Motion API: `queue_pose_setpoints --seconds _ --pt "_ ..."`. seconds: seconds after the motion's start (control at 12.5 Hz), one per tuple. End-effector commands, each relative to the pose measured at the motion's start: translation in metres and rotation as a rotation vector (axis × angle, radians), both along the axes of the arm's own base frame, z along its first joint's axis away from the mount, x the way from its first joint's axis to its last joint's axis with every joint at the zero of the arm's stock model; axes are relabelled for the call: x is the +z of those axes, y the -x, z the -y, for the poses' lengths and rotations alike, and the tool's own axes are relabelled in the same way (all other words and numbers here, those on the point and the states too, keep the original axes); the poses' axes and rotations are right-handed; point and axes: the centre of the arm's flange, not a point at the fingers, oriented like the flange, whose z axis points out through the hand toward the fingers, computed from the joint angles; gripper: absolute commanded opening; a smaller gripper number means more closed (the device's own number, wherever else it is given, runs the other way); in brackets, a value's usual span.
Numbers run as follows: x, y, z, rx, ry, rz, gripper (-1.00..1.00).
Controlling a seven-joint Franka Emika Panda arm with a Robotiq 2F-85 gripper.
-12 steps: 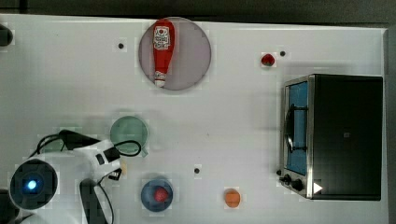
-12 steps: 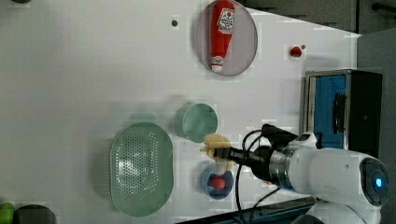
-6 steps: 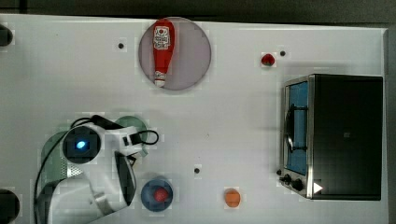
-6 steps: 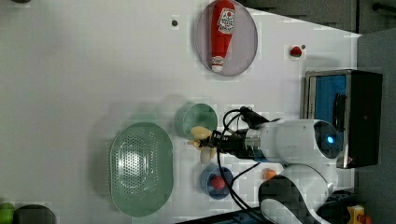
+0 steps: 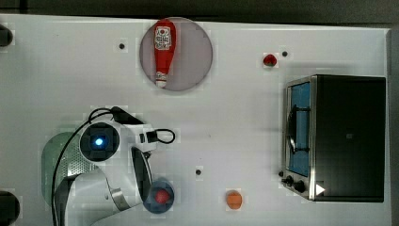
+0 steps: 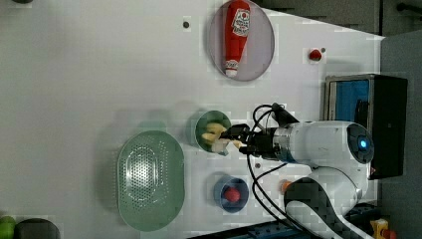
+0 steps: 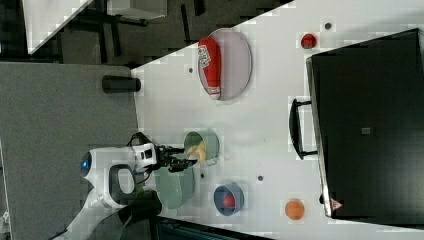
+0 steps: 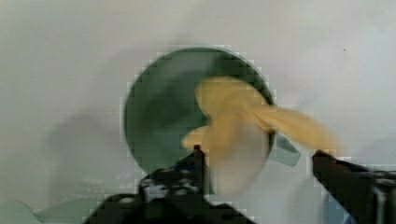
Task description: Pick Banana and place it in mug.
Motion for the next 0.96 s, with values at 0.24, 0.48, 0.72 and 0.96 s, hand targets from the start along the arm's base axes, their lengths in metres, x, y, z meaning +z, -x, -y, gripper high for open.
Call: queue_pose_setpoints --seconds 0.24,0.48,0.72,0.96 --pt "0.084 -0.036 0.014 -0.098 -0.018 0.125 1.0" --pt "0.166 -0.053 0.062 -0.162 0.01 0.107 1.0" --pt "0.249 -0.059 0.118 -0.246 0.033 0.093 1.0" --pt "0.31 -0.058 0.174 -0.319 0.083 0.095 1.0"
